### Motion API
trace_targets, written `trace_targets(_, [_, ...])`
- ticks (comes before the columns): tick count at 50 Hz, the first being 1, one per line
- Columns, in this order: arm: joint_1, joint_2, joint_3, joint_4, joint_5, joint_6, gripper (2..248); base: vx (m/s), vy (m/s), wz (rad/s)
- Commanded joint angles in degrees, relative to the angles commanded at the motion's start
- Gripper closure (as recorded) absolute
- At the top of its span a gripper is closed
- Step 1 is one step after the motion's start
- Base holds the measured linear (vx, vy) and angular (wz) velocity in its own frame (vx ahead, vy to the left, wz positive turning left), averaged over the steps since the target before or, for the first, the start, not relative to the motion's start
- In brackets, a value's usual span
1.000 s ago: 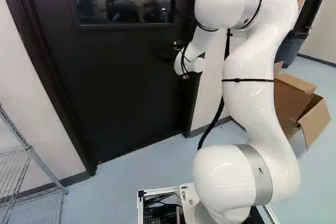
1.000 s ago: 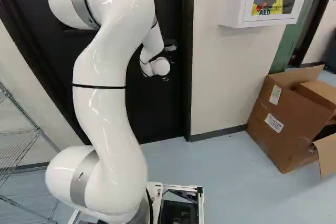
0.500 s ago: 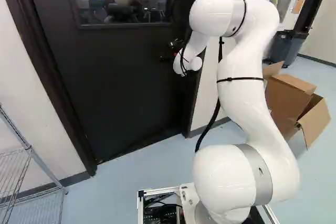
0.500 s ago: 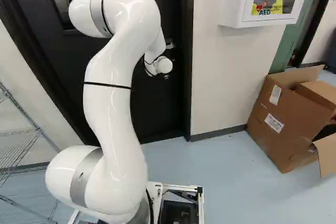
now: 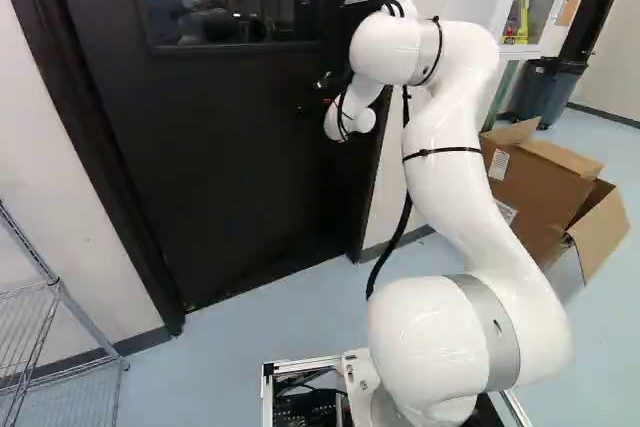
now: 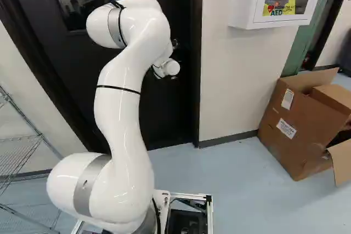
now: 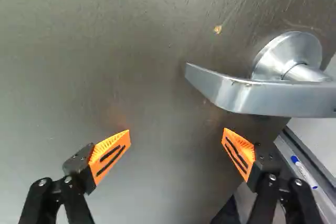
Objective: Open the door and move inside
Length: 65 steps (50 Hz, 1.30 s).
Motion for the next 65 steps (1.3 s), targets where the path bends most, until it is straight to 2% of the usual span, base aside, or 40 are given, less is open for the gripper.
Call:
trace_targets(25, [2.4, -6.8, -9.8, 0.0, 0.0, 0.0, 3, 0.0, 0.0, 0.0])
trace_targets(36, [2.8, -7.8, -11.2, 0.0, 0.0, 0.0, 3, 0.0, 0.0, 0.0])
trace_targets(44, [2.8, -6.9, -9.8, 0.0, 0.0, 0.0, 3, 0.0, 0.0, 0.0])
trace_targets(65, [2.6, -0.6, -0.9, 0.0, 0.0, 0.0, 3, 0.0, 0.0, 0.0])
